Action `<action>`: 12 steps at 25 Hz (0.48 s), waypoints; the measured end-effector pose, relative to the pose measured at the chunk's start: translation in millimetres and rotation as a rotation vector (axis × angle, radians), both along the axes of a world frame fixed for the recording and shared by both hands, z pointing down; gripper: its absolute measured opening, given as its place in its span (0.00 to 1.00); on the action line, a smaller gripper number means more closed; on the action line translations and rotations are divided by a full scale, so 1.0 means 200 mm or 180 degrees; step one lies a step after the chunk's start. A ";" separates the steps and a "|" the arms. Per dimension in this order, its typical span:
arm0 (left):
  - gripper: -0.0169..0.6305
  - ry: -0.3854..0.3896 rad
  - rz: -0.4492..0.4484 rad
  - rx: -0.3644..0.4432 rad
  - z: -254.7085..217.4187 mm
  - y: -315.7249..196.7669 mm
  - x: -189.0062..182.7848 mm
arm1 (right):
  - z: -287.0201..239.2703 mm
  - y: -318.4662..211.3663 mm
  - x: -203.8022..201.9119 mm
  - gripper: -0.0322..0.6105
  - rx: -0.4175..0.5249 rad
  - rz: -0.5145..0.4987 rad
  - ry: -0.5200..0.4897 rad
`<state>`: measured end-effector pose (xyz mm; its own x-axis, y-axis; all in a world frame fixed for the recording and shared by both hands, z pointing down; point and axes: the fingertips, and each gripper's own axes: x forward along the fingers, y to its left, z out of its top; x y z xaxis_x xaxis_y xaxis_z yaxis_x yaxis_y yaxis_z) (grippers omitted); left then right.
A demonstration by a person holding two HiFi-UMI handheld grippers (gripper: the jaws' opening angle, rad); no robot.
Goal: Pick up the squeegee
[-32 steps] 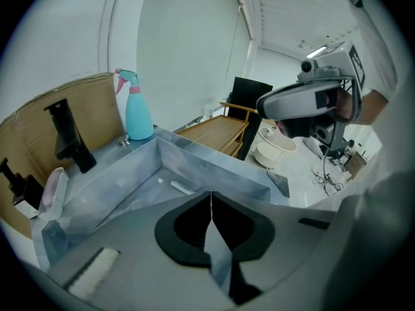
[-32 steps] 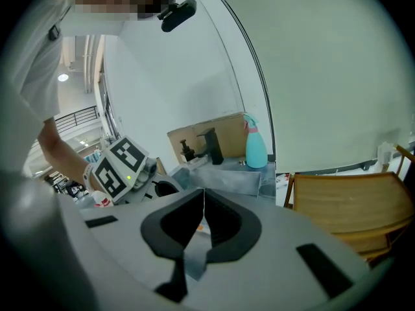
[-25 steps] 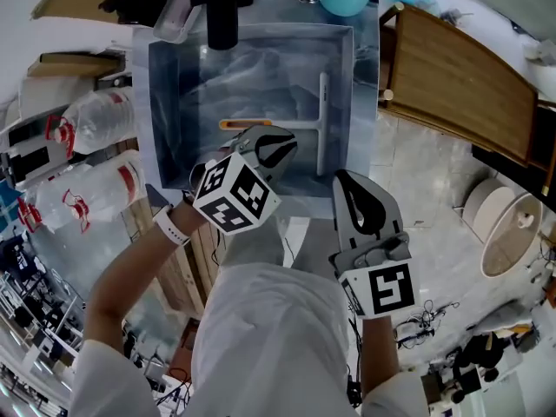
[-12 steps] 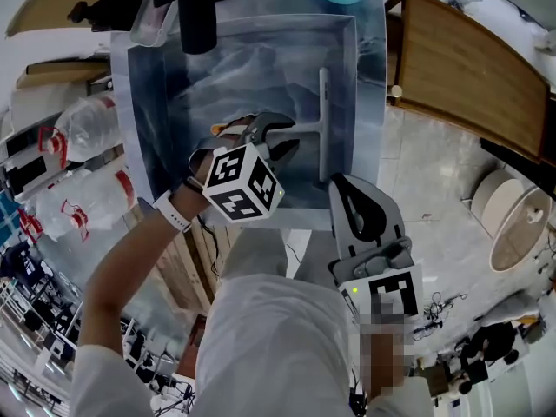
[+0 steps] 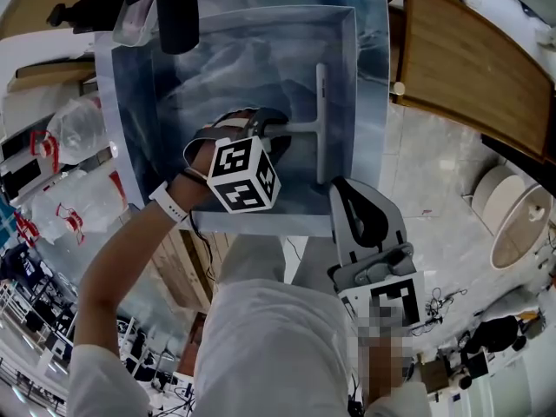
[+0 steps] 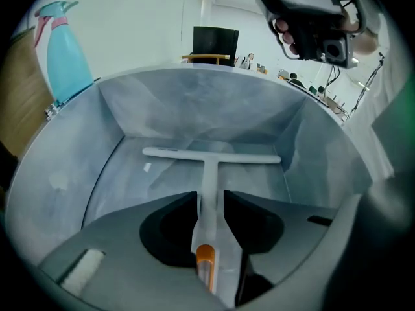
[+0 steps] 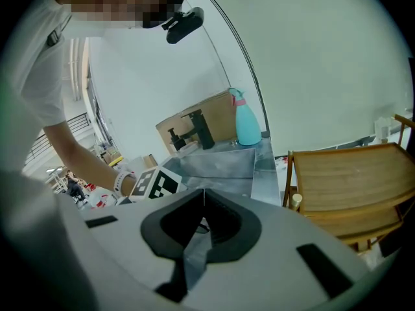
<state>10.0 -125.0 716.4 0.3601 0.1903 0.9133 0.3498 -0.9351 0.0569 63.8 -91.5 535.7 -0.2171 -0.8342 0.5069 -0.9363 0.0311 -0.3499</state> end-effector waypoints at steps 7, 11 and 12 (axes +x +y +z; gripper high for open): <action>0.14 0.0014 0.0093 0.0094 0.03 -0.01 0.01 | 0.03 0.00 0.00 0.06 -0.0004 -0.0007 -0.0004; 0.14 0.0014 0.0087 0.0042 0.03 0.00 0.01 | 0.02 0.00 0.00 0.06 0.0026 -0.0030 0.0030; 0.13 0.0009 0.0095 0.0039 0.03 0.00 0.01 | 0.02 0.00 0.00 0.06 0.0033 -0.0034 0.0036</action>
